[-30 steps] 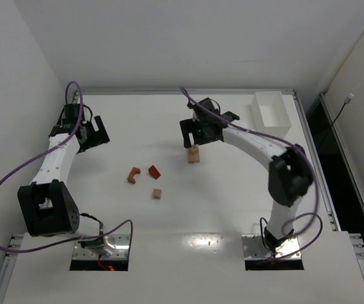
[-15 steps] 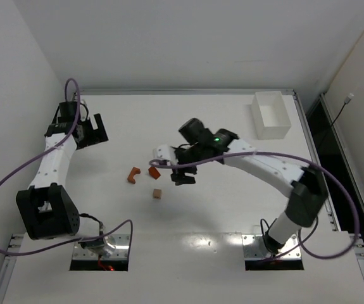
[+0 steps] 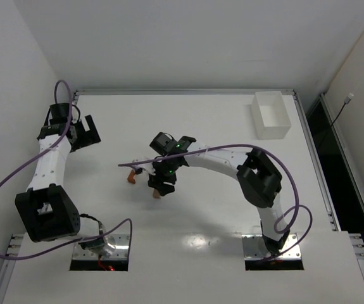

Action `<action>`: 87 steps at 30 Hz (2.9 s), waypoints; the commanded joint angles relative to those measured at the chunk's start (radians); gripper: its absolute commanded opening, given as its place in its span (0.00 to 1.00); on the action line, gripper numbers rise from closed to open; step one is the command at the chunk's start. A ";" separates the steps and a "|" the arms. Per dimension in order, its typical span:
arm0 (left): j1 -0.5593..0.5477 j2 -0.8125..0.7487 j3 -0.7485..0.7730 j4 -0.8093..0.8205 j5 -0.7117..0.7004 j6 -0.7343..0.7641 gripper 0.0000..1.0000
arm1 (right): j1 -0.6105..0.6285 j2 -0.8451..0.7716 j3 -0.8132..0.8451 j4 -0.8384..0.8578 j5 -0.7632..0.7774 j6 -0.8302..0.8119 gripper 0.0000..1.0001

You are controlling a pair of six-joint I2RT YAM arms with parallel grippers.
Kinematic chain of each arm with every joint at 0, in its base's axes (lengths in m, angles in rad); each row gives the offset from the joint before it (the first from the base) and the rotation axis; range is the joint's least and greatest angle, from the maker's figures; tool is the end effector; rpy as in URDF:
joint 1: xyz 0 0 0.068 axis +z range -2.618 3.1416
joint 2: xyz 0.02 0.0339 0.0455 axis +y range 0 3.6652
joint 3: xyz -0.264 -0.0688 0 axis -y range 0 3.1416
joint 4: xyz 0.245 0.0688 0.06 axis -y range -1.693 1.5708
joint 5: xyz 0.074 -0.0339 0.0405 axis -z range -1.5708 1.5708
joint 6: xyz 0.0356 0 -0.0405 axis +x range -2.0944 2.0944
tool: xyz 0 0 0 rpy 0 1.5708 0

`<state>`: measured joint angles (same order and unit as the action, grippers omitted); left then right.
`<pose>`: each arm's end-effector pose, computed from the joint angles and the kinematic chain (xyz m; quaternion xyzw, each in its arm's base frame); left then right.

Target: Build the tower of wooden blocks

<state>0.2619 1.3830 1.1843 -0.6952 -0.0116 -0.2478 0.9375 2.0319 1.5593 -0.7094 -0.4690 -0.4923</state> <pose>0.2813 0.0758 0.2979 -0.2397 0.9123 0.0078 0.3320 0.2374 0.3505 0.1940 -0.6595 0.6912 0.2638 0.1329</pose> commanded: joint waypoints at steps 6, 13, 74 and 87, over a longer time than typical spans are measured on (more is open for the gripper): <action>0.017 -0.015 -0.002 0.016 -0.005 0.004 0.93 | 0.007 0.027 0.001 0.132 0.059 0.185 0.60; 0.017 0.016 0.017 0.016 -0.005 0.004 0.93 | 0.017 0.059 0.024 0.153 0.095 0.241 0.66; -0.197 0.100 -0.008 0.122 -0.022 -0.087 0.94 | -0.304 -0.256 -0.222 0.203 0.673 1.196 0.00; -0.197 0.100 -0.008 0.122 -0.022 -0.087 0.94 | -0.313 -0.102 -0.122 0.215 0.618 1.201 0.00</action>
<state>0.0666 1.4872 1.1366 -0.5934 -0.0429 -0.3382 0.6304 1.9221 1.3819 -0.5236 0.1654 0.6857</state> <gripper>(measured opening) 0.941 0.316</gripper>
